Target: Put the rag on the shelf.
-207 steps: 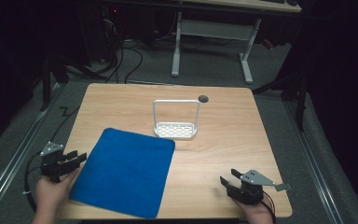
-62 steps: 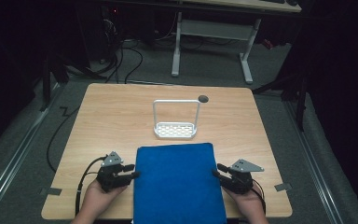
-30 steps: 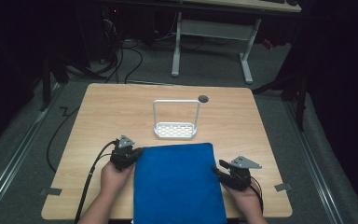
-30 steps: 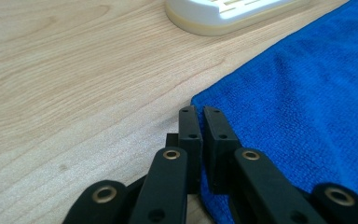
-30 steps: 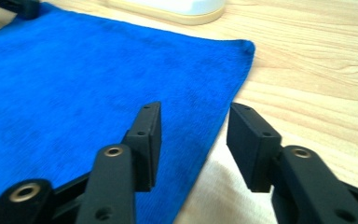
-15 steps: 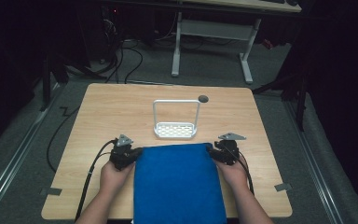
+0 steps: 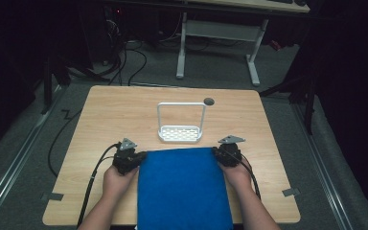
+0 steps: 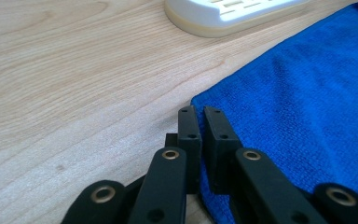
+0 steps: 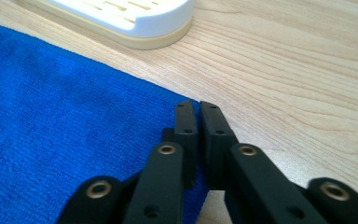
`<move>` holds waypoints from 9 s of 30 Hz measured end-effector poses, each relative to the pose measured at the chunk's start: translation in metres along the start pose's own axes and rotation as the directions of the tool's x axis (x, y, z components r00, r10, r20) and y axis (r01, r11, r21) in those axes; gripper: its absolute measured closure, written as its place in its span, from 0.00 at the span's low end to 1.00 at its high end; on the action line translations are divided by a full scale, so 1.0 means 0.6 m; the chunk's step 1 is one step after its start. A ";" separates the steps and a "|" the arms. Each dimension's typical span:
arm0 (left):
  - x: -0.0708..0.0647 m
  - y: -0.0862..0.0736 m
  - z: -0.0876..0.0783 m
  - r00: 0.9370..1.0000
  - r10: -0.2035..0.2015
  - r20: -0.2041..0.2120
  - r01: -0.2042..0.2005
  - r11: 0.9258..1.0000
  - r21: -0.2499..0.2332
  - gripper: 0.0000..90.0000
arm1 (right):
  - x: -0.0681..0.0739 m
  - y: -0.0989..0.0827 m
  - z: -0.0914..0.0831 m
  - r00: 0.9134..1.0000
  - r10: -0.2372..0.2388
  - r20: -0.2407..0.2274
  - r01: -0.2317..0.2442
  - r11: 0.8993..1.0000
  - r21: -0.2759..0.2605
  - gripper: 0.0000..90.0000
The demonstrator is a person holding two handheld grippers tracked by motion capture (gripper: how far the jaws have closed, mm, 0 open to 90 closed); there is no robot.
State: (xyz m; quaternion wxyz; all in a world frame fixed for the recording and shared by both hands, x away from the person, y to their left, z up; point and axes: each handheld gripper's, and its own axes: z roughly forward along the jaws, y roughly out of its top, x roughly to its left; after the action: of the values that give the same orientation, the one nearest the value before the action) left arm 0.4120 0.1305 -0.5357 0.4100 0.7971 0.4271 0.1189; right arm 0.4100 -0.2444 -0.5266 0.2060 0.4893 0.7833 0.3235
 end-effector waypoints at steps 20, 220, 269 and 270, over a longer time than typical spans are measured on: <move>0.008 0.002 -0.034 0.998 -0.041 0.053 0.048 0.991 -0.122 0.97 | 0.025 -0.009 -0.071 0.999 0.018 -0.047 -0.029 0.970 -0.243 0.98; 0.078 0.136 0.069 0.999 -0.039 0.033 0.042 0.994 -0.097 0.84 | -0.063 0.125 0.046 0.997 0.057 -0.048 -0.067 0.971 -0.228 0.89; 0.102 0.091 -0.084 0.991 -0.059 -0.121 0.032 0.977 -0.211 0.54 | -0.074 0.110 -0.089 0.999 0.019 0.050 -0.002 0.948 -0.319 0.52; 0.100 0.085 -0.088 0.991 -0.056 -0.120 0.029 0.977 -0.211 0.54 | -0.072 0.107 -0.095 0.998 0.014 0.059 0.005 0.948 -0.318 0.52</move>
State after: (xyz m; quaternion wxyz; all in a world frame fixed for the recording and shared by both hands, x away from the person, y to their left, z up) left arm 0.4499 0.1909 -0.4731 0.4664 0.7313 0.4541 0.2039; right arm 0.4332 -0.2805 -0.4408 0.3049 0.4610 0.7133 0.4309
